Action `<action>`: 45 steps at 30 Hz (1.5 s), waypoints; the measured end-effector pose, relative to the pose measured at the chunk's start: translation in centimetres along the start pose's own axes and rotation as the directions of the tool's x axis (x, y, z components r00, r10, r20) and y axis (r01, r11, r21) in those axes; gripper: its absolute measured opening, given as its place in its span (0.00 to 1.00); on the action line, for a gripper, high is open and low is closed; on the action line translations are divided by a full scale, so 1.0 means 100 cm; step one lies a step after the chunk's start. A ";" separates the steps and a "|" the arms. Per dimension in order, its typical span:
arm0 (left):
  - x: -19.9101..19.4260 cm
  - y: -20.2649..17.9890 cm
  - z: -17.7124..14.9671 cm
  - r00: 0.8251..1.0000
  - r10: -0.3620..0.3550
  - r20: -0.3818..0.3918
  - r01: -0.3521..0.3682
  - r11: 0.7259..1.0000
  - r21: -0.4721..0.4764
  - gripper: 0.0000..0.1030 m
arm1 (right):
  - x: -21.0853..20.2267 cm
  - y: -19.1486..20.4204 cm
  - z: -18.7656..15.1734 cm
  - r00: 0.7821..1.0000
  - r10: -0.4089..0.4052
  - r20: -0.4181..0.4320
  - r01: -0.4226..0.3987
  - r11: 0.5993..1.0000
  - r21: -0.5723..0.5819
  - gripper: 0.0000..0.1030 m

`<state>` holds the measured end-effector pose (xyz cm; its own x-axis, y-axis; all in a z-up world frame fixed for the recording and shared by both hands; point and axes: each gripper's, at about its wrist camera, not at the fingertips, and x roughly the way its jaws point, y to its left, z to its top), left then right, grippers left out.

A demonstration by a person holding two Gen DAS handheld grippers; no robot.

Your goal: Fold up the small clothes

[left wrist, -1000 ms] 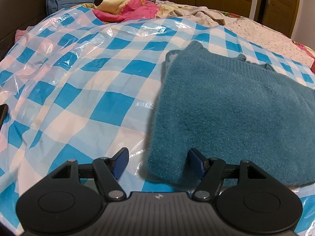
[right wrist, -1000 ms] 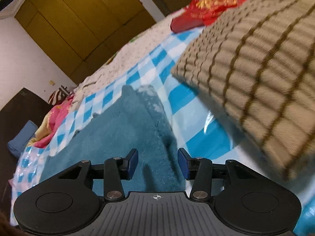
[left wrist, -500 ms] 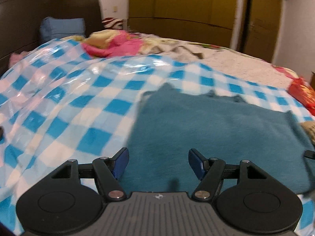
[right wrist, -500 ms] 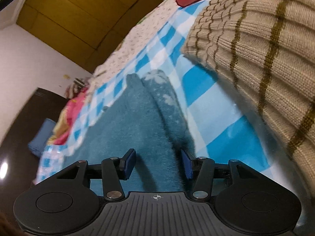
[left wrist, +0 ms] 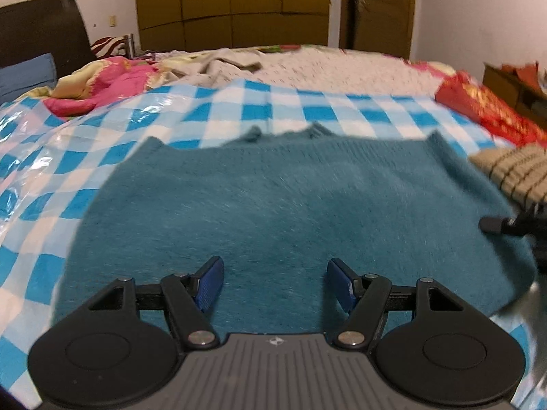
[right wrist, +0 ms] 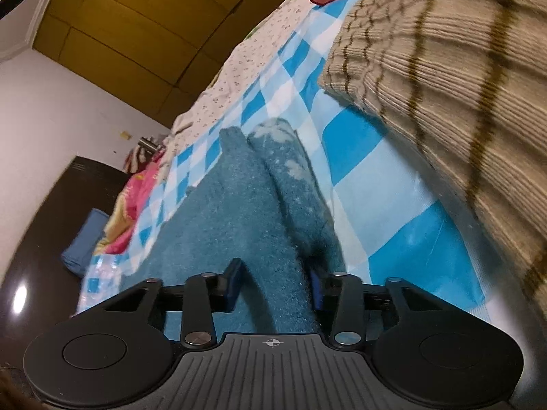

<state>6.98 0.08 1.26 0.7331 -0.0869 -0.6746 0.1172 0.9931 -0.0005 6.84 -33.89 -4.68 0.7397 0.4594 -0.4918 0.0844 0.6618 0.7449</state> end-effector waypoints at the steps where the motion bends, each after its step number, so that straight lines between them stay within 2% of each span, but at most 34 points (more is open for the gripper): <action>1: 0.001 -0.003 0.000 1.000 0.003 -0.002 -0.003 1.000 0.010 0.73 | -0.002 -0.001 0.000 1.000 0.014 0.000 -0.014 1.000 0.011 0.26; 4: -0.002 -0.007 0.002 1.000 -0.018 0.011 0.018 1.000 0.009 0.73 | -0.007 -0.003 -0.001 0.999 0.038 0.002 -0.038 0.999 0.026 0.21; 7: 0.000 -0.012 0.008 0.999 -0.039 0.023 0.039 0.999 0.008 0.73 | -0.007 -0.003 -0.001 0.999 0.036 0.005 -0.037 0.999 0.031 0.21; 9: 0.007 -0.019 0.014 0.999 -0.047 0.027 0.047 0.999 0.015 0.74 | -0.001 -0.003 0.000 1.000 0.009 -0.012 -0.008 1.000 0.029 0.25; 13: 0.017 -0.028 0.020 0.998 -0.052 0.035 0.050 0.998 0.042 0.74 | 0.012 0.001 0.001 1.000 -0.008 -0.031 0.008 1.000 0.022 0.38; 15: 0.022 -0.029 0.022 0.998 -0.053 0.031 0.052 0.998 0.043 0.75 | 0.015 0.002 0.000 0.999 -0.008 -0.036 0.009 1.000 0.013 0.40; 17: 0.027 -0.030 0.021 0.999 -0.047 0.017 0.046 0.998 0.051 0.76 | 0.015 0.002 0.000 0.999 -0.004 -0.034 0.004 1.000 0.016 0.37; 19: 0.030 -0.033 0.018 0.999 -0.037 0.013 0.036 0.997 0.073 0.77 | 0.009 -0.001 0.000 0.999 0.021 -0.030 -0.020 0.999 0.048 0.25; 23: 0.027 -0.037 0.016 0.999 -0.028 0.021 0.025 0.994 0.104 0.77 | -0.010 0.003 -0.001 0.994 0.108 0.012 -0.109 0.986 0.123 0.17; 26: 0.023 -0.031 0.019 0.998 -0.054 0.038 0.052 0.997 0.062 0.77 | -0.023 0.022 0.000 0.986 0.165 0.039 -0.168 0.980 0.109 0.12; 27: 0.026 -0.030 0.018 0.998 -0.053 0.027 0.051 0.997 0.065 0.77 | -0.026 0.031 0.001 0.980 0.193 0.039 -0.196 0.975 0.102 0.12; 29: 0.030 -0.034 0.014 0.999 -0.042 0.023 0.040 0.994 0.101 0.77 | -0.026 0.056 0.004 0.979 0.199 0.030 -0.201 0.978 0.052 0.12; 31: 0.026 -0.031 0.012 0.998 -0.055 0.031 0.052 0.994 0.099 0.77 | -0.023 0.084 0.005 0.976 0.216 0.008 -0.216 0.976 0.001 0.12; 34: 0.013 -0.011 0.012 0.993 -0.108 0.039 0.107 0.994 0.029 0.77 | -0.012 0.127 0.004 0.973 0.230 -0.027 -0.231 0.970 -0.071 0.12; 36: 0.004 0.006 0.011 0.993 -0.112 0.041 0.113 0.994 -0.009 0.77 | -0.002 0.153 0.002 0.968 0.245 -0.057 -0.250 0.961 -0.119 0.12; 41: -0.004 0.051 -0.007 0.996 -0.089 0.020 0.091 0.989 -0.117 0.77 | 0.032 0.206 -0.025 0.970 0.208 -0.128 -0.235 0.940 -0.248 0.12; 43: -0.002 0.060 -0.014 0.994 -0.107 0.018 0.108 0.983 -0.150 0.77 | 0.038 0.205 -0.033 0.974 0.182 -0.135 -0.210 0.948 -0.240 0.11; 45: -0.003 0.060 -0.014 0.993 -0.118 0.032 0.121 0.981 -0.151 0.77 | 0.033 0.195 -0.031 0.986 0.133 -0.098 -0.153 0.959 -0.237 0.11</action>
<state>6.51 6.19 0.38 0.7350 -0.2058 -0.6461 0.1026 0.9756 -0.1940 8.85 -17.61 6.82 0.6752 0.5992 -0.4302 -0.1901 0.7049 0.6833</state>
